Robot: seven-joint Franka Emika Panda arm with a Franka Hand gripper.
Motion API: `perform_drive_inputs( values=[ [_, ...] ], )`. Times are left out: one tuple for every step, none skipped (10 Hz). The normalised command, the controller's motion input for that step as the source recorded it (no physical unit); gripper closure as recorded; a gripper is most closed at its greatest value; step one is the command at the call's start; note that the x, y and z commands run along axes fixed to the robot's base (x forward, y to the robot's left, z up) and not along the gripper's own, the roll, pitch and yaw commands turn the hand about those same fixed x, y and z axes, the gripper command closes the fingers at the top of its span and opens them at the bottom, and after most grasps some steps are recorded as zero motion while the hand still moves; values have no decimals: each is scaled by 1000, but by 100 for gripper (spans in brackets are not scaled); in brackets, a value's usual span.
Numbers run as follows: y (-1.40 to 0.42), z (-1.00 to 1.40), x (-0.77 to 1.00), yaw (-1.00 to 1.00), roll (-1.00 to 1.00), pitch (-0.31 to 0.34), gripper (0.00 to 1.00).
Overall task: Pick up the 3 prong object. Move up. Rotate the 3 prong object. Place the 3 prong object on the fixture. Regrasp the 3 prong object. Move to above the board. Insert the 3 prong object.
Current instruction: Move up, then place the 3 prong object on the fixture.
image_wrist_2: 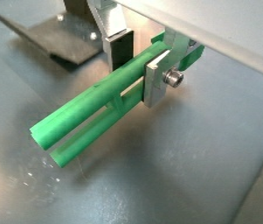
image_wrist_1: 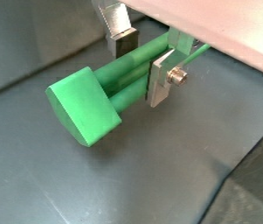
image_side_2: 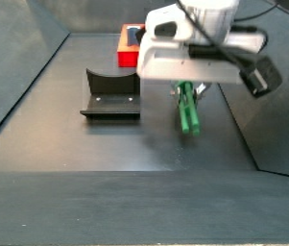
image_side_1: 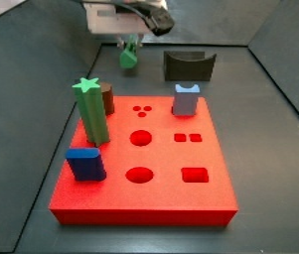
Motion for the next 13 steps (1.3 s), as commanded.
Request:
perform_drive_inputs(
  values=[
    [7,229,-15,-9,4,43,100],
    [0,1000,0,0,0,0,100],
    [1,1000,1,-1,4,-7,100],
    [-1,1000,-12,-3,4,9,100],
    [0,1000,-14,-5,5,17,100],
    [2,1000,-16,-7,7,24,100],
    [3,1000,-20,-9,9,29,100],
    [6,1000,-24,-11,12,31,100],
    [9,964,-25,-12,15,35,100],
    [11,794,-20,-13,17,40,100],
    [13,623,-13,-13,18,48,100],
    [16,392,-4,-14,19,66,100],
    [18,220,4,-15,20,77,100]
  ],
)
